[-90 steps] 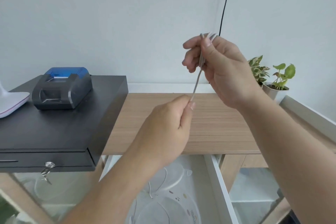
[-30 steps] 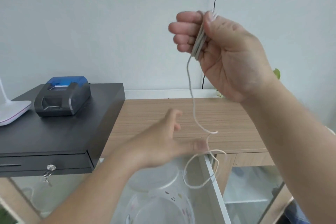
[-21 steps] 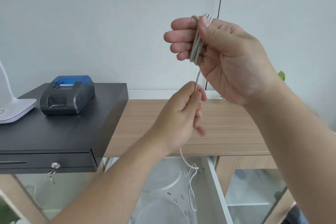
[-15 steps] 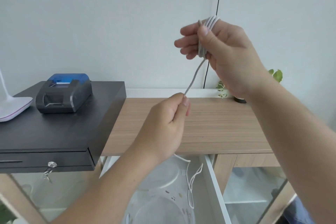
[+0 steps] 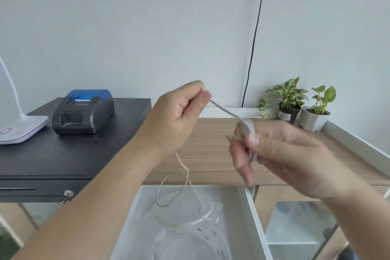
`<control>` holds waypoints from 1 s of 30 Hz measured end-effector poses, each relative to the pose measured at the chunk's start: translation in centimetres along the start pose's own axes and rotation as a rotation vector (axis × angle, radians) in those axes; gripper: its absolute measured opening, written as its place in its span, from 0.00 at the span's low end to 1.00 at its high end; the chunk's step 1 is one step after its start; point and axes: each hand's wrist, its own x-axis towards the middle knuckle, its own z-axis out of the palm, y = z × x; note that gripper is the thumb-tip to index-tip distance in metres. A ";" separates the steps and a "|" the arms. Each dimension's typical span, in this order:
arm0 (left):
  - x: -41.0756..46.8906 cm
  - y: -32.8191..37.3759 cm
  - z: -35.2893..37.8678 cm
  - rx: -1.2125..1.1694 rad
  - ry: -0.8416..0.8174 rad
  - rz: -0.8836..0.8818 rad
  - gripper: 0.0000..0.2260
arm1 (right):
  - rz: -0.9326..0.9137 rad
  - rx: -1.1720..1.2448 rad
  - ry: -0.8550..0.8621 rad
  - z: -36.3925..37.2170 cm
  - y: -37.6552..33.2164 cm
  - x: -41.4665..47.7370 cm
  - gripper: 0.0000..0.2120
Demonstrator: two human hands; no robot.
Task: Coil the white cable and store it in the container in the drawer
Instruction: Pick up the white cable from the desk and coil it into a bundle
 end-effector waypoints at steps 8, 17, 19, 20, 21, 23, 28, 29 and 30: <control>-5.3 1.7 5.0 0.029 -0.257 -0.090 0.18 | -0.344 0.011 0.469 -3.2 -2.8 5.2 0.15; -0.6 4.6 -1.7 0.261 -0.070 0.105 0.15 | 0.071 -0.345 0.144 -0.8 3.0 1.9 0.16; 0.0 3.3 -1.9 0.129 -0.093 0.072 0.15 | 0.070 -0.164 0.082 0.4 2.7 0.7 0.16; -0.1 2.6 -1.7 0.057 -0.103 0.057 0.15 | 0.046 -0.061 0.061 0.9 2.3 0.4 0.16; -0.3 1.8 -1.3 0.012 -0.101 0.042 0.16 | 0.012 0.037 0.043 1.2 1.6 0.2 0.17; -1.1 0.7 0.1 -0.075 -0.116 -0.026 0.18 | -0.083 0.188 0.029 1.5 0.3 0.5 0.20; -4.6 0.2 3.4 -0.081 -0.212 -0.065 0.14 | -0.328 0.309 0.187 0.3 -2.3 2.9 0.17; -5.2 0.3 3.9 -0.053 -0.222 -0.084 0.16 | -0.356 0.306 0.224 -0.4 -2.8 3.4 0.17; -5.8 0.5 4.3 -0.046 -0.236 -0.097 0.17 | -0.371 0.288 0.253 -1.1 -3.1 4.0 0.17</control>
